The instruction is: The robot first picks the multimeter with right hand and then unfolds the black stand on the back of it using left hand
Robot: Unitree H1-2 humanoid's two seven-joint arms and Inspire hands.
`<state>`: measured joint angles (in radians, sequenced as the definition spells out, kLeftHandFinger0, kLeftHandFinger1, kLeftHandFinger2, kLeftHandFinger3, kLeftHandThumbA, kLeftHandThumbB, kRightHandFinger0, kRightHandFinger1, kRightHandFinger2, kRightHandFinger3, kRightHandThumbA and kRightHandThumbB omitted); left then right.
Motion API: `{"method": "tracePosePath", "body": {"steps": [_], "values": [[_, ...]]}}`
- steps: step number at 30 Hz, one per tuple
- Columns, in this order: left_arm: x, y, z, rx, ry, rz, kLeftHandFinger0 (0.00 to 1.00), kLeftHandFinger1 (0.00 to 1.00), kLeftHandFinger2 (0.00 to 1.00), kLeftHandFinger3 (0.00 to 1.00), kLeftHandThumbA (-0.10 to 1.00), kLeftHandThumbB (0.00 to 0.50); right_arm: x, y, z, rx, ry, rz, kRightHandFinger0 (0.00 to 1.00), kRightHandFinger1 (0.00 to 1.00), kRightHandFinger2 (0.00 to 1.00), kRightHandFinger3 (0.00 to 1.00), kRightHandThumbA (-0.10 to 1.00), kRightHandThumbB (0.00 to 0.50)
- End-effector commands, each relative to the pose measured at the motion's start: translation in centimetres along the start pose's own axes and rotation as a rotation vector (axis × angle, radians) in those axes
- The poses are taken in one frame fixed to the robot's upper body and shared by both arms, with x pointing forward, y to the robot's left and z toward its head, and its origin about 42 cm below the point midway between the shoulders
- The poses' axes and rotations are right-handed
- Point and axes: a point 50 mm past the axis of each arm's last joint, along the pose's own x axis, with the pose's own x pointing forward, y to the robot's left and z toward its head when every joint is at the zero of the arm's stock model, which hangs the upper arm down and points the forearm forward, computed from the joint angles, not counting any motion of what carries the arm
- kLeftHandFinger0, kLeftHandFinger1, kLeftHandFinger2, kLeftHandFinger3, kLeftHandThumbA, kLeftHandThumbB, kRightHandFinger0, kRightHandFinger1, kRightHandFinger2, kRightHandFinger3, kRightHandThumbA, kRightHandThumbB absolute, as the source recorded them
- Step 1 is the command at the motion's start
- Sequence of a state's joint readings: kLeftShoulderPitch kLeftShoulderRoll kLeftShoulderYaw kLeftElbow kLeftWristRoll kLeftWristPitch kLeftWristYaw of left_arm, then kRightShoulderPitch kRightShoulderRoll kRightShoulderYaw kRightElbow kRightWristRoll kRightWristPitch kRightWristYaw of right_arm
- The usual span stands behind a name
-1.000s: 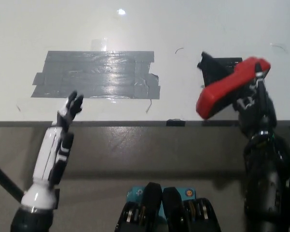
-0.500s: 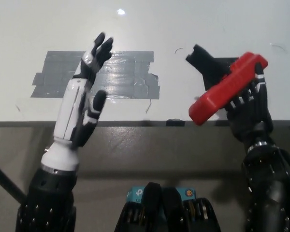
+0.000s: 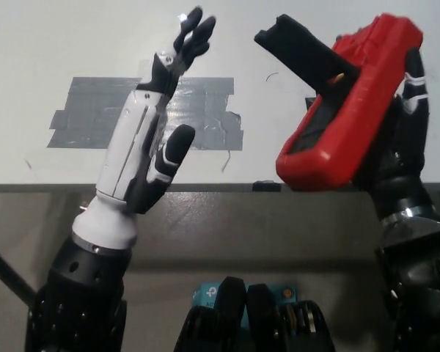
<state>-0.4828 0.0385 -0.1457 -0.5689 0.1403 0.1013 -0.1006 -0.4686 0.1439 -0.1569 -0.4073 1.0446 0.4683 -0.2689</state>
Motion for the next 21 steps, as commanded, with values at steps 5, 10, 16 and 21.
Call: {"method": "tracePosePath", "body": {"steps": [5,10,16,21], "values": [[2.3,-0.5,5.3,0.021,-0.177,-0.065,1.0,1.0,1.0,1.0,1.0,0.208,-0.3,5.2,1.2,0.099,0.035,0.379,0.0,0.06,0.62,0.32,-0.1,0.141],[2.3,-0.7,6.5,0.04,-0.236,-0.064,1.0,1.0,1.0,1.0,1.0,0.269,-1.3,4.2,1.2,0.105,0.047,0.354,0.0,0.14,0.63,0.37,-0.1,0.149],[2.4,-1.2,7.5,0.058,-0.282,-0.041,1.0,1.0,1.0,1.0,1.0,0.343,-2.5,3.3,0.8,0.102,0.058,0.314,0.0,0.02,0.28,0.22,-0.1,0.152],[1.6,-1.9,7.8,0.041,-0.284,-0.031,1.0,1.0,1.0,1.0,1.0,0.339,-3.0,2.9,0.7,0.091,0.066,0.305,0.0,0.12,0.5,0.32,-0.1,0.138]]}}
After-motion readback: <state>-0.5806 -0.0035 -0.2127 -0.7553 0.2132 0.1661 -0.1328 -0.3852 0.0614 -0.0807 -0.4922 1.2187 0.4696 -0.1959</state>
